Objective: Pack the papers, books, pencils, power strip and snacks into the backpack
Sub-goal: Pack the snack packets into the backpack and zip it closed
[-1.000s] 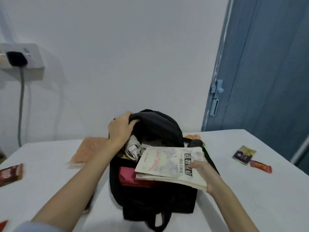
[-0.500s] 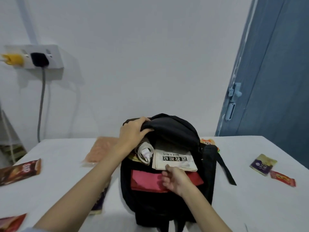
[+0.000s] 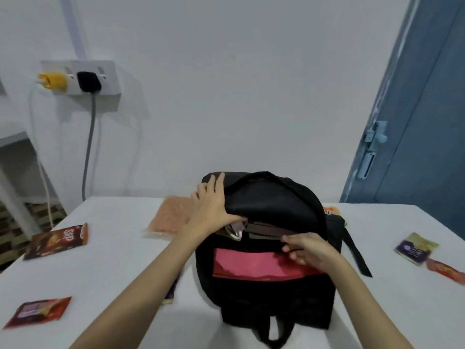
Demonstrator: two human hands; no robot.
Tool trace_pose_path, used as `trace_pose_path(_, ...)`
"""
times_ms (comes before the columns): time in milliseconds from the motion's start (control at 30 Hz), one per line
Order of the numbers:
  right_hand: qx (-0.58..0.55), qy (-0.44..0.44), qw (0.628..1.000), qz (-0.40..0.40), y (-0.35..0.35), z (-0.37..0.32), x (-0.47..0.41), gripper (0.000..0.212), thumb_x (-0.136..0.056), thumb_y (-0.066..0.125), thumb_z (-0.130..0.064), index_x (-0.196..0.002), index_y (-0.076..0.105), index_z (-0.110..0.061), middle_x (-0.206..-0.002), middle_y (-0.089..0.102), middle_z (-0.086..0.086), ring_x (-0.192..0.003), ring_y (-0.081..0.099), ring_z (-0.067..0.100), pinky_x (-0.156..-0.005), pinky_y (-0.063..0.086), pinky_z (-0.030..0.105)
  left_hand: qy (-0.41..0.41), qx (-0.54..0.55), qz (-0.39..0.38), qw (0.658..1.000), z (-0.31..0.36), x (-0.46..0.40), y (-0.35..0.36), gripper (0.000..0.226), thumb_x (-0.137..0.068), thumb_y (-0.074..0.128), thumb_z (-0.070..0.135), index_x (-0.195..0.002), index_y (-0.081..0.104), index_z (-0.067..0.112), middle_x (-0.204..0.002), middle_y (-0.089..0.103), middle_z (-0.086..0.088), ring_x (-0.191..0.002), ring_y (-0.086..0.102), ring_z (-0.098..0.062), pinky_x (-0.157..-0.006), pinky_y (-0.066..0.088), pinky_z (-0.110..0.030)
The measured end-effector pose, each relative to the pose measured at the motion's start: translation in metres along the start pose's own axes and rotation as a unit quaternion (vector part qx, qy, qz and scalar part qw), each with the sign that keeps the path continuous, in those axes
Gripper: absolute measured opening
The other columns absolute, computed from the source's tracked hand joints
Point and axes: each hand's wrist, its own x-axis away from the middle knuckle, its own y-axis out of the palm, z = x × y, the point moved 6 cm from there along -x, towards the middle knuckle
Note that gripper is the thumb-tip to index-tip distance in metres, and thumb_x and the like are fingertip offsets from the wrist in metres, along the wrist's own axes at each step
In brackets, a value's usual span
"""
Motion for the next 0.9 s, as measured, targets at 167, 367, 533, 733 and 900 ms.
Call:
trace_pose_path(167,0.044,-0.075,0.963,0.257,-0.097,0.011,0.026,0.003,-0.085,0.059,0.000,-0.086,0.061,0.001,-0.073,0.055,0.016,-0.044,0.043,0.020,-0.037,0.032,0.019,0.047,-0.033,0.052,0.997,0.008,0.027,0.001,0.129,-0.053,0.075,0.066,-0.149,0.005,0.017,-0.137,0.036,-0.007,-0.125,0.030,-0.028,-0.103,0.030,-0.042)
trace_pose_path(367,0.136,-0.153,0.963,0.178,-0.082,0.017,0.011,0.047,-0.089,0.046,0.010,-0.132,0.049,-0.010,-0.123,0.054,0.008,-0.117,0.050,0.028,-0.078,0.051,0.036,0.191,-0.116,0.219,0.950,0.025,0.094,0.021,0.118,-0.038,0.086,0.027,-0.140,0.027,0.021,-0.138,0.036,-0.012,-0.112,0.041,-0.029,-0.083,0.031,-0.040)
trace_pose_path(533,0.171,-0.133,0.950,0.225,-0.088,0.029,-0.005,0.038,-0.090,0.054,0.000,-0.127,0.055,-0.008,-0.122,0.061,0.016,-0.106,0.058,0.029,-0.085,0.052,0.042,0.240,-0.152,0.166,0.944,0.024,0.120,0.046,0.108,-0.032,0.085,0.038,-0.129,0.042,0.023,-0.136,0.043,-0.010,-0.116,0.042,-0.025,-0.082,0.028,-0.038)
trace_pose_path(733,0.138,-0.117,0.939,0.292,-0.105,0.033,0.003,0.020,-0.082,0.071,-0.014,-0.089,0.073,0.005,-0.079,0.068,0.014,-0.071,0.057,0.025,-0.081,0.048,0.035,0.376,-0.118,0.148,0.907,0.053,0.129,0.051,0.042,-0.058,0.074,0.044,-0.092,0.062,0.023,-0.092,0.066,0.007,-0.087,0.058,-0.014,-0.090,0.033,-0.032)
trace_pose_path(900,0.330,-0.192,0.875,0.297,-0.093,0.031,0.030,0.020,-0.091,0.060,-0.018,-0.087,0.072,-0.003,-0.086,0.071,0.012,-0.075,0.061,0.022,-0.065,0.042,0.026,0.363,-0.107,0.044,0.924,0.076,0.135,0.070,0.039,-0.052,0.080,0.043,-0.085,0.064,0.029,-0.086,0.063,0.013,-0.074,0.060,-0.007,-0.068,0.045,-0.020)
